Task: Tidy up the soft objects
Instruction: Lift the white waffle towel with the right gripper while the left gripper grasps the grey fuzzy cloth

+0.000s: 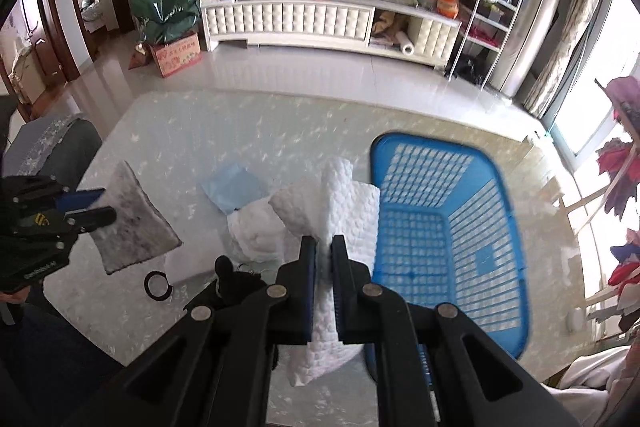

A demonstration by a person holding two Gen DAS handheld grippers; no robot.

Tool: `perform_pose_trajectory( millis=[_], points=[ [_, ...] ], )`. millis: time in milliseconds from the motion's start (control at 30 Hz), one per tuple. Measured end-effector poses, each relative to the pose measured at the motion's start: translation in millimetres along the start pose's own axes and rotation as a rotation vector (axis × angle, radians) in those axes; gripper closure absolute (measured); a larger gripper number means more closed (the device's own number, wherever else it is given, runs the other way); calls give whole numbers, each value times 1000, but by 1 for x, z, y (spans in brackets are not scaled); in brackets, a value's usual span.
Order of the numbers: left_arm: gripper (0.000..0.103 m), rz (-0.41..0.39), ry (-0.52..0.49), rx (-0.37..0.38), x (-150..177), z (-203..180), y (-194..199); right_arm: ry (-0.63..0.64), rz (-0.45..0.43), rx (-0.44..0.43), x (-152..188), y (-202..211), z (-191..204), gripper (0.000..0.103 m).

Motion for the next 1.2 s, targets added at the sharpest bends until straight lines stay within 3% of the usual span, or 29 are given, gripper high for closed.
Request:
perform_pose_trajectory(
  millis=[200, 367, 633, 900, 1200],
  points=[
    [85, -21, -9, 16, -13, -16, 4, -5, -59, 50, -8, 23, -38, 96],
    [85, -32, -25, 42, -22, -30, 2, -21, -51, 95, -2, 26, -69, 96],
    [85, 6, -33, 36, -23, -34, -13, -47, 93, 98, 30, -45, -96, 96],
    [85, 39, -22, 18, -19, -25, -20, -74, 283, 28, 67, -121, -96, 96],
    [85, 56, -18, 15, -20, -26, -27, -83, 417, -51, 91, -161, -88, 96]
  ],
)
Point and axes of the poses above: each gripper's, at about its wrist camera, not at the fingertips, and y roughly against the way its jaws point, z to its left, x to its underside, the point moved 9 cm from there along -y, roughly the way its jaws point, and after that the axes turned 1 degree about -y, right-handed, at the moved point
